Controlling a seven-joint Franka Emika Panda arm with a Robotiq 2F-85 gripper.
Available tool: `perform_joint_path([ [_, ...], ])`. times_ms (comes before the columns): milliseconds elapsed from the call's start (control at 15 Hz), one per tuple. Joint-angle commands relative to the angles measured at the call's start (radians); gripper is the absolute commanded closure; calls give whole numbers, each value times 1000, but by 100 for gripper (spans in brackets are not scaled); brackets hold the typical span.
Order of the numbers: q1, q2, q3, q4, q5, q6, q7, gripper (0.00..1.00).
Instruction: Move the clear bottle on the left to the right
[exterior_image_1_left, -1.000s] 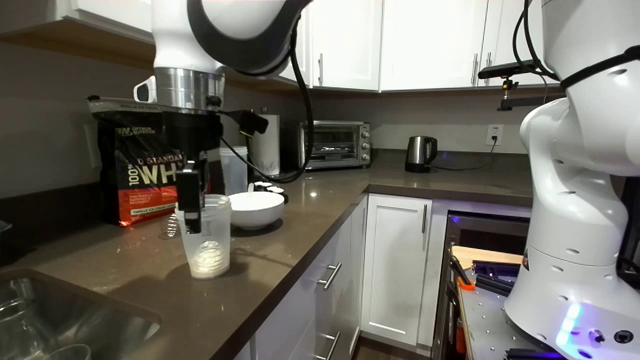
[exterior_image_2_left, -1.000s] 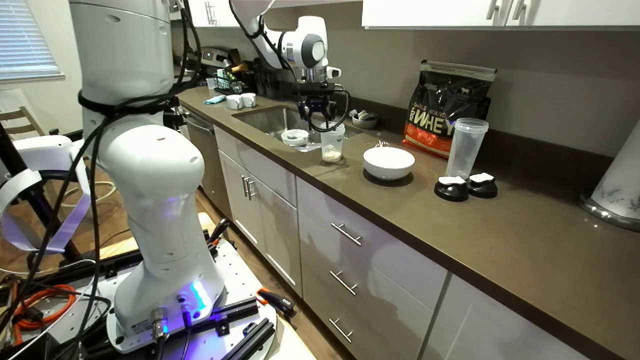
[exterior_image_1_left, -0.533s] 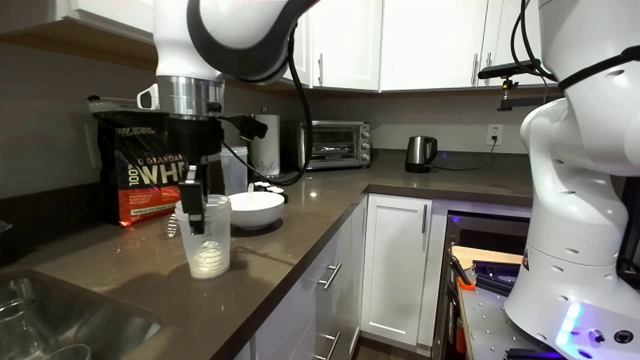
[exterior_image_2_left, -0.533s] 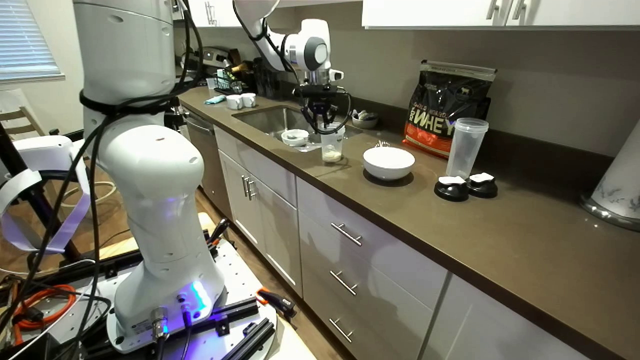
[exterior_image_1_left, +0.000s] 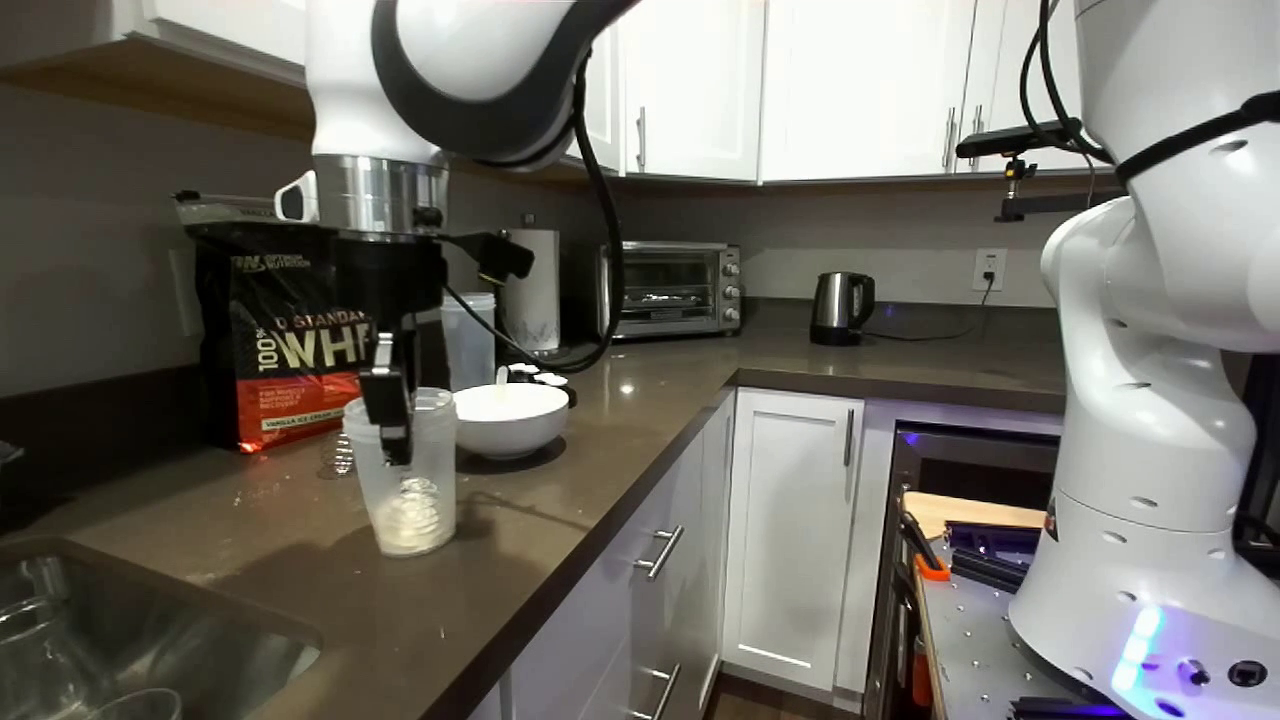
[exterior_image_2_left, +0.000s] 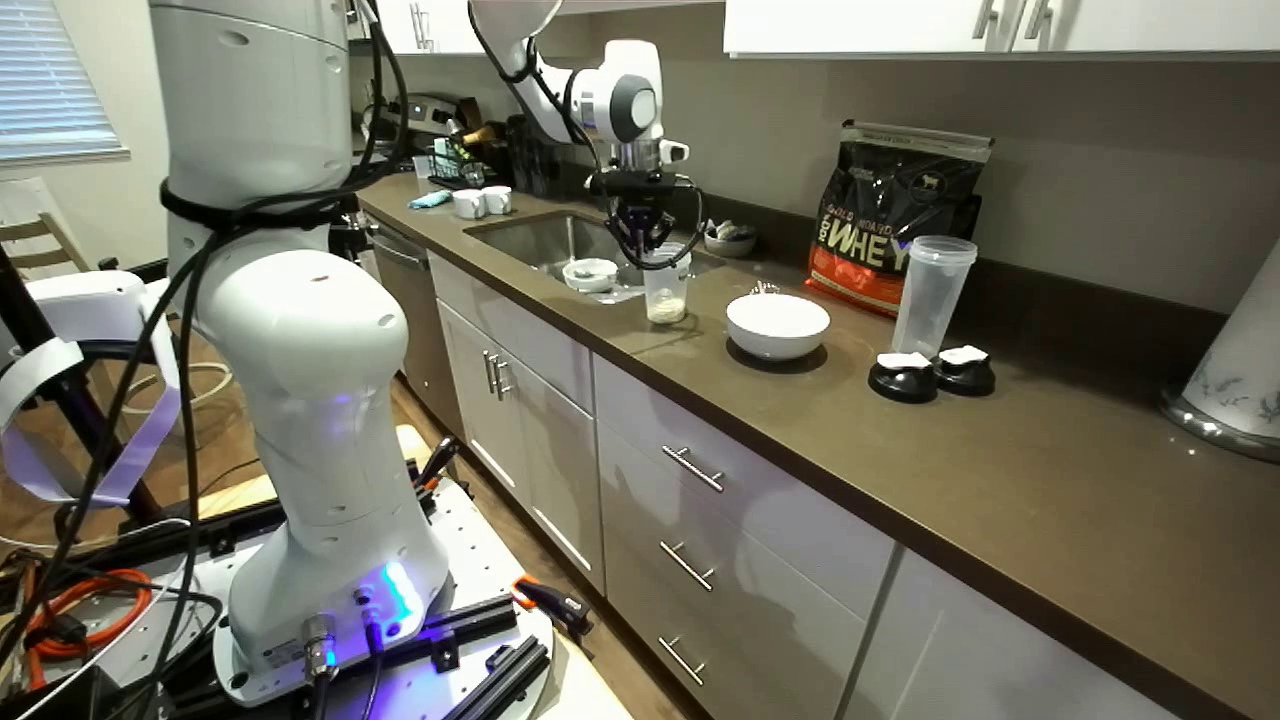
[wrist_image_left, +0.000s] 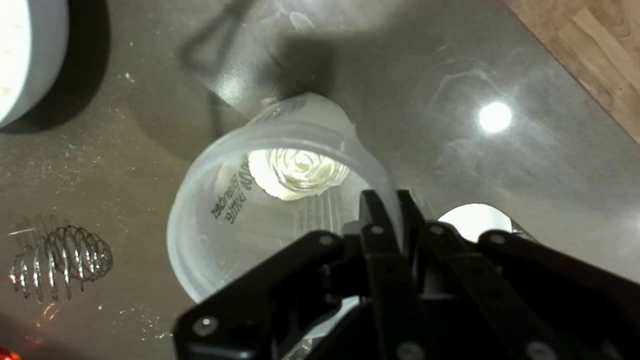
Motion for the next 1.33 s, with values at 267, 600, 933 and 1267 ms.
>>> perform_joint_path([
  [267,-30,-131,-6,-28,-3,-101,-31,98],
  [600,-62,-228,-42,-35,-7,-154,-24,98],
  [933,-112,-298,-102,-28,-33,-175,-6,98],
  [1267,-172,-330,-165,-33,-76,-168,17,98],
])
